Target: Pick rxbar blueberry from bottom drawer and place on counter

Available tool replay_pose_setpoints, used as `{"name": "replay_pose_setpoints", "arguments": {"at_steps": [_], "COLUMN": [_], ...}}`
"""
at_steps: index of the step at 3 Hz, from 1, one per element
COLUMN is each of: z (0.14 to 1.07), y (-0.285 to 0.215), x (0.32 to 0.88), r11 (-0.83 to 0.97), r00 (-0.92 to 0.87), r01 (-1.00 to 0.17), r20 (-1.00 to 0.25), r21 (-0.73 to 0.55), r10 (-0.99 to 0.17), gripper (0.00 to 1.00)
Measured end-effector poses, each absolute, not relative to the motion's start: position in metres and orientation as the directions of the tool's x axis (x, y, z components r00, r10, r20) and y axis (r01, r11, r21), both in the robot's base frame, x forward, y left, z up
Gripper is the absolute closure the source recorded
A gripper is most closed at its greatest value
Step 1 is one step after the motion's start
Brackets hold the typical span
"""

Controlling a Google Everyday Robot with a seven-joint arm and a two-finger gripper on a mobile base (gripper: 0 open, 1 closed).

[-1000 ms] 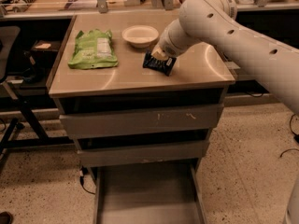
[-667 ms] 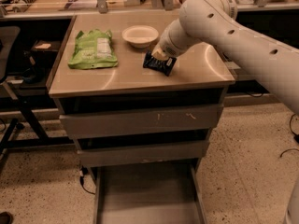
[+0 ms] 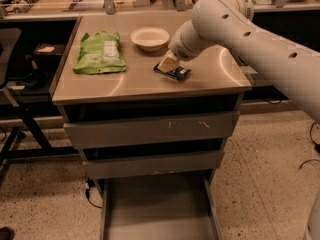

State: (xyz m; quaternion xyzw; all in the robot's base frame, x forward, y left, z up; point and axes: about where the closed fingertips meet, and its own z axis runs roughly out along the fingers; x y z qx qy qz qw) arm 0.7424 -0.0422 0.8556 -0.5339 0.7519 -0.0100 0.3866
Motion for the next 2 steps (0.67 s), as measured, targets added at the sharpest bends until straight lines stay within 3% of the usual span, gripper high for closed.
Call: {"name": "replay_pose_setpoints", "arguments": {"at_steps": [1, 2], "z": [0.8555, 0.8555], "y": [-0.0422, -0.0422], "x": [0.7424, 0.7424], "r11": [0.43, 0.43], "r00": [-0.131, -0.131], "r01": [-0.795, -0.795], "r20": [-0.571, -0.571], "r21": [-0.428, -0.428], "r10": [-0.811, -0.811], "gripper": [0.0, 0.0]}}
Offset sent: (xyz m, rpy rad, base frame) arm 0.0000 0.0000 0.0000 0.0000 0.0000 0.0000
